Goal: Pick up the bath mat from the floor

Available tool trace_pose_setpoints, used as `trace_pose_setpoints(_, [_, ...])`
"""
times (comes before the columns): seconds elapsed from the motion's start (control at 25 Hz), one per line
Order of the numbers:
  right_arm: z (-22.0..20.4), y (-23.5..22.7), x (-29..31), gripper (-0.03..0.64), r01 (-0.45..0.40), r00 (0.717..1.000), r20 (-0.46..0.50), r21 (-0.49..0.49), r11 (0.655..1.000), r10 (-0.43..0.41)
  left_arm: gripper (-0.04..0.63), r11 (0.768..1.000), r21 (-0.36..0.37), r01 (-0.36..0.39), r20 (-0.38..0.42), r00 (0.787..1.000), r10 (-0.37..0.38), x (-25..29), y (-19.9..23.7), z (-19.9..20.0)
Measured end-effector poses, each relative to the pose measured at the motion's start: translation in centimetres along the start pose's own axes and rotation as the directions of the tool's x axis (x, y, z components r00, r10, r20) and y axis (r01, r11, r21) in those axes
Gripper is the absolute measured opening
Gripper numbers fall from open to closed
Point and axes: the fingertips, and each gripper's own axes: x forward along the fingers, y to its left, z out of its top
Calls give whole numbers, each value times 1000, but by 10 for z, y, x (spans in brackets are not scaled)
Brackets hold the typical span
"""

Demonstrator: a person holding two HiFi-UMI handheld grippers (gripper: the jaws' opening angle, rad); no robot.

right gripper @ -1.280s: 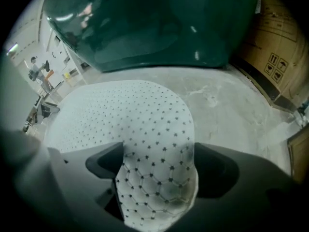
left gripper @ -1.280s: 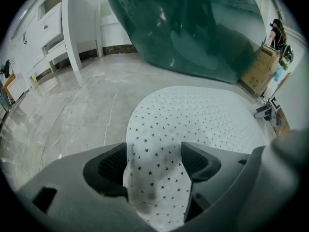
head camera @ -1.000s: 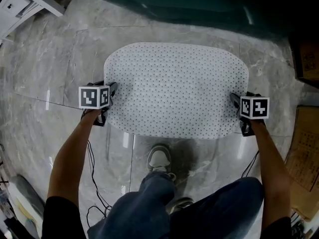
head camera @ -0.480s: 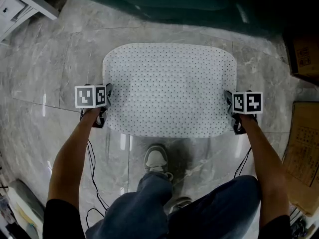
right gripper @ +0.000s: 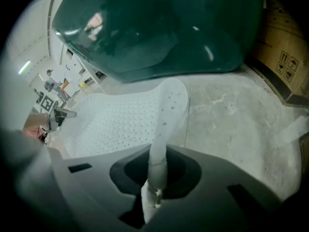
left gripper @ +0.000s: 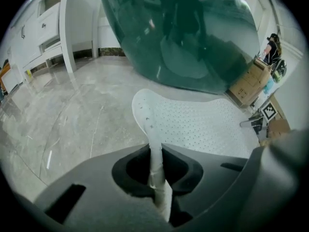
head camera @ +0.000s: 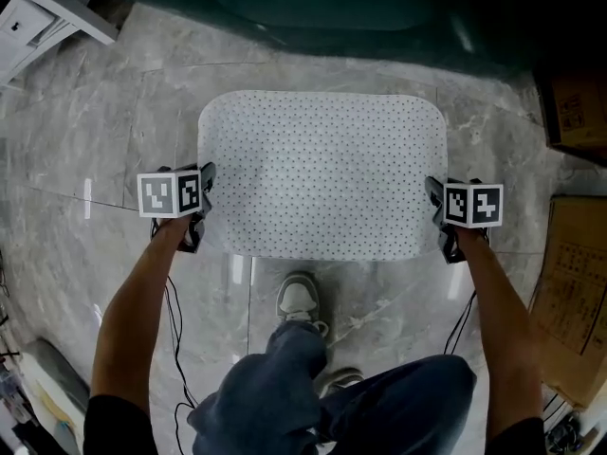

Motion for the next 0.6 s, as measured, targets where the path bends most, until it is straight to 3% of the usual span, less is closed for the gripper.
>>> trace_pose_setpoints(0.6, [55, 66, -140, 28, -36, 999, 18, -6, 999, 37, 29, 999, -18, 47, 33, 998, -46, -138, -73, 64])
